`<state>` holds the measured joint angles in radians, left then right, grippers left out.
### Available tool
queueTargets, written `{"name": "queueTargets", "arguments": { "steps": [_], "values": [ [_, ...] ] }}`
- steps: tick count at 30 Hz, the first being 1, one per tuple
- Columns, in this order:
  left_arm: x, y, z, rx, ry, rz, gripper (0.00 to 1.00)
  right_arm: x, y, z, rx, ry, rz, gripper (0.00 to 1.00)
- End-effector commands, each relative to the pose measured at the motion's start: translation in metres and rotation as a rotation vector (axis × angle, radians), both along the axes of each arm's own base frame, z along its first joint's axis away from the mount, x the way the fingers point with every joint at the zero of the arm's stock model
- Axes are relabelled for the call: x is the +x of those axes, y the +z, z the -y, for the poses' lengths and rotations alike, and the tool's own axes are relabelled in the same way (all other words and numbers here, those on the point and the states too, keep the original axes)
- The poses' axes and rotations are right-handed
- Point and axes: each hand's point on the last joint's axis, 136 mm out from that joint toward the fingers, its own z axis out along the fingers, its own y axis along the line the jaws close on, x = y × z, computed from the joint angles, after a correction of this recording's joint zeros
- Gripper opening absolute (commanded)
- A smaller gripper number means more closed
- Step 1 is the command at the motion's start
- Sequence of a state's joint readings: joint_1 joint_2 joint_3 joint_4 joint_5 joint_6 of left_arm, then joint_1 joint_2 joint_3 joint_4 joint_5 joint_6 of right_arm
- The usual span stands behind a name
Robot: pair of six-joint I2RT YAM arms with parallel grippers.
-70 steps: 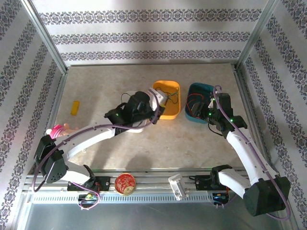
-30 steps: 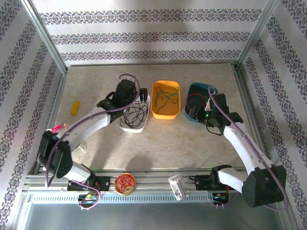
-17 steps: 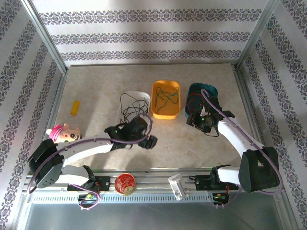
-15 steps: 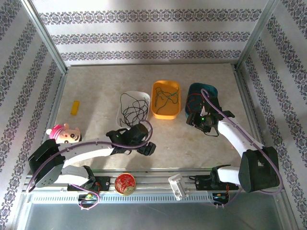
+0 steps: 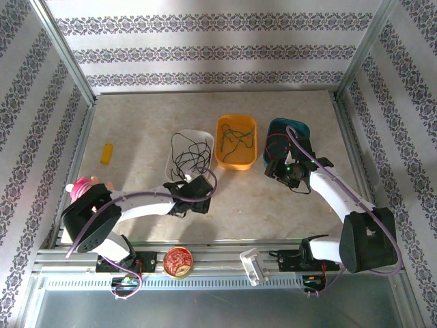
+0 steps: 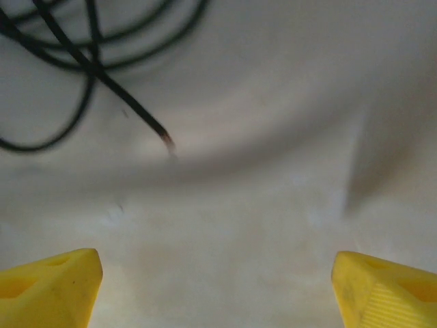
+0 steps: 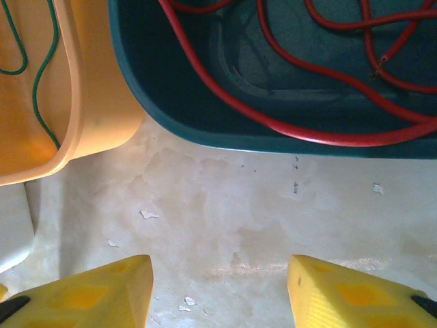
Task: Untangle the cables
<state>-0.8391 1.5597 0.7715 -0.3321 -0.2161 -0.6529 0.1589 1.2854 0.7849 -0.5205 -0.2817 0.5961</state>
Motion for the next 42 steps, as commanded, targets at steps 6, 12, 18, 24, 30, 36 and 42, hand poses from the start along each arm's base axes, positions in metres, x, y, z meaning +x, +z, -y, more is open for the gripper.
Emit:
{"name": "queueTargets", "arguments": {
  "steps": [6, 12, 18, 24, 30, 36, 42],
  "values": [
    [0.088, 0.025, 0.026, -0.046, -0.069, 0.121, 0.87, -0.003, 0.011, 0.003, -0.009, 0.024, 0.033, 0.54],
    [0.13, 0.048, 0.067, -0.038, -0.212, 0.165, 0.89, -0.005, 0.018, 0.006, -0.023, 0.027, 0.048, 0.55],
    [0.131, 0.08, 0.076, -0.124, -0.212, 0.217, 0.91, -0.003, 0.035, 0.017, -0.078, 0.012, 0.115, 0.55],
    [0.105, 0.146, 0.034, -0.261, -0.072, 0.457, 0.99, 0.007, 0.081, 0.049, -0.231, -0.101, 0.384, 0.57],
    [0.067, 0.191, -0.104, -0.055, 0.35, 0.777, 0.99, 0.022, 0.136, 0.071, -0.538, -0.2, 0.844, 0.98],
    [0.037, 0.181, -0.206, 0.263, 0.602, 0.771, 0.99, 0.055, 0.102, 0.084, -0.838, -0.178, 0.827, 0.98],
    [0.049, 0.148, -0.223, 0.403, 0.598, 0.719, 0.99, 0.08, 0.05, 0.105, -0.932, -0.243, 0.776, 0.98]
  ]
}}
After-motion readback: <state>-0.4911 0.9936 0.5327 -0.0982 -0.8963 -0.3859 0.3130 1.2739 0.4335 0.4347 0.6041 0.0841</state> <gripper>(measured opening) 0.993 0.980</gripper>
